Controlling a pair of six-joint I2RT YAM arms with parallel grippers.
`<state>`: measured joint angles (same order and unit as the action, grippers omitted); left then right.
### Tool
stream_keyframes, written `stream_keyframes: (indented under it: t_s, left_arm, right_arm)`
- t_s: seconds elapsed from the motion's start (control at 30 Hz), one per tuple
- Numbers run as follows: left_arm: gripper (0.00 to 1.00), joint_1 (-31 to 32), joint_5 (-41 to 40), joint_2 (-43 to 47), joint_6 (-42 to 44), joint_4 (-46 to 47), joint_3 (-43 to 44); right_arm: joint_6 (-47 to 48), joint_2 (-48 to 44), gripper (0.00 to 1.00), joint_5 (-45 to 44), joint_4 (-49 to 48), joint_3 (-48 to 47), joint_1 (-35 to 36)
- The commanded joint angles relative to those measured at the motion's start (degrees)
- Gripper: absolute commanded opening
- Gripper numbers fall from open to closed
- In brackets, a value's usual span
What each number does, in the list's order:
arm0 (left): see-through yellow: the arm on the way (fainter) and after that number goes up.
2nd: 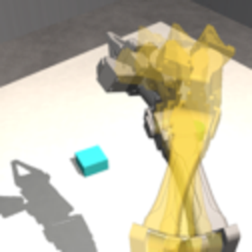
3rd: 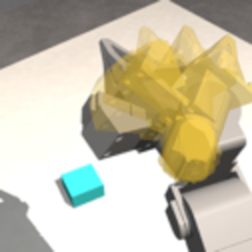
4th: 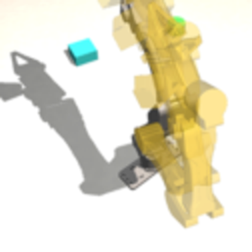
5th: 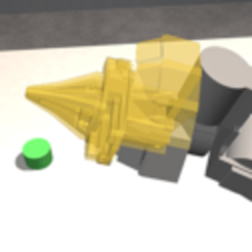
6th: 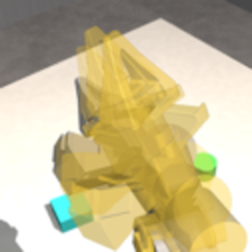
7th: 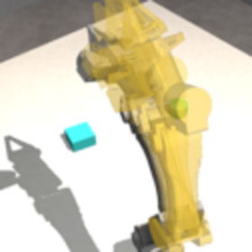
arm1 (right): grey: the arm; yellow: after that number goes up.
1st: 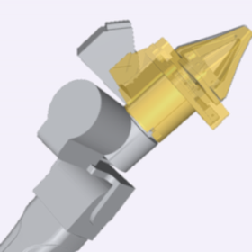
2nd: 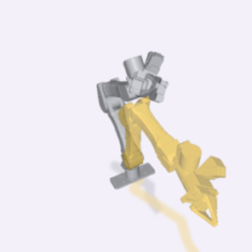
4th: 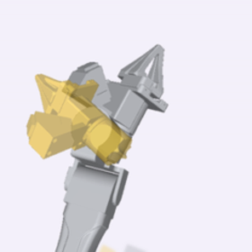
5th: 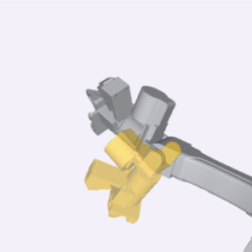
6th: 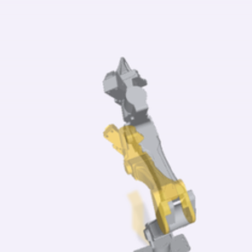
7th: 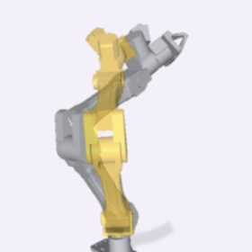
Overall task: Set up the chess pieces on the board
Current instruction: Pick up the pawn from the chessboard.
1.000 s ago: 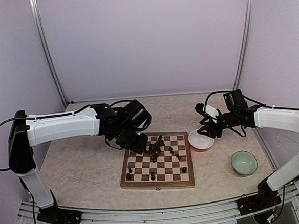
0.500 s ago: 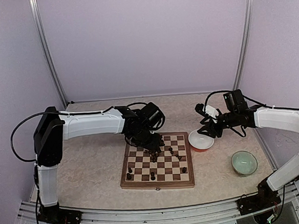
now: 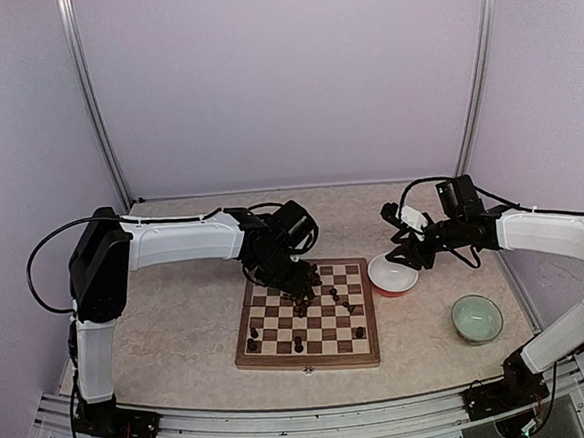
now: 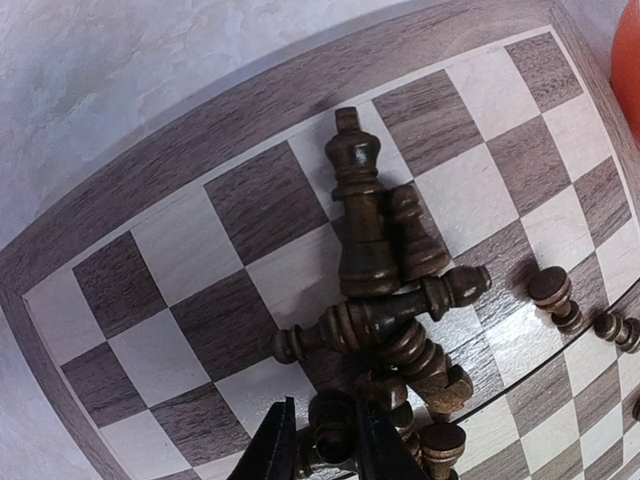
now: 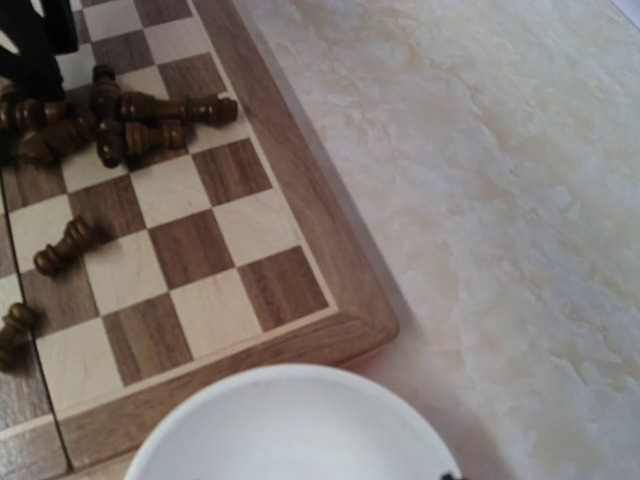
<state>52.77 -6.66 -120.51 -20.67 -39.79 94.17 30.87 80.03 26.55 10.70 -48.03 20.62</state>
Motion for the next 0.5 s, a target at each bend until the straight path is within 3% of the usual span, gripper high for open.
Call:
stream_keyframes:
  t_s: [0.0, 0.47]
  left_arm:
    - [0.20, -0.6, 1.6, -1.4, 0.9, 1.1, 0.2]
    - [0.12, -1.0, -3.3, 4.4, 1.1, -1.2, 0.6]
  right_arm:
    - [0.5, -0.2, 0.51, -0.2, 0.8, -0.9, 0.6]
    - [0.4, 0.8, 0.51, -0.1, 1.1, -1.1, 0.8]
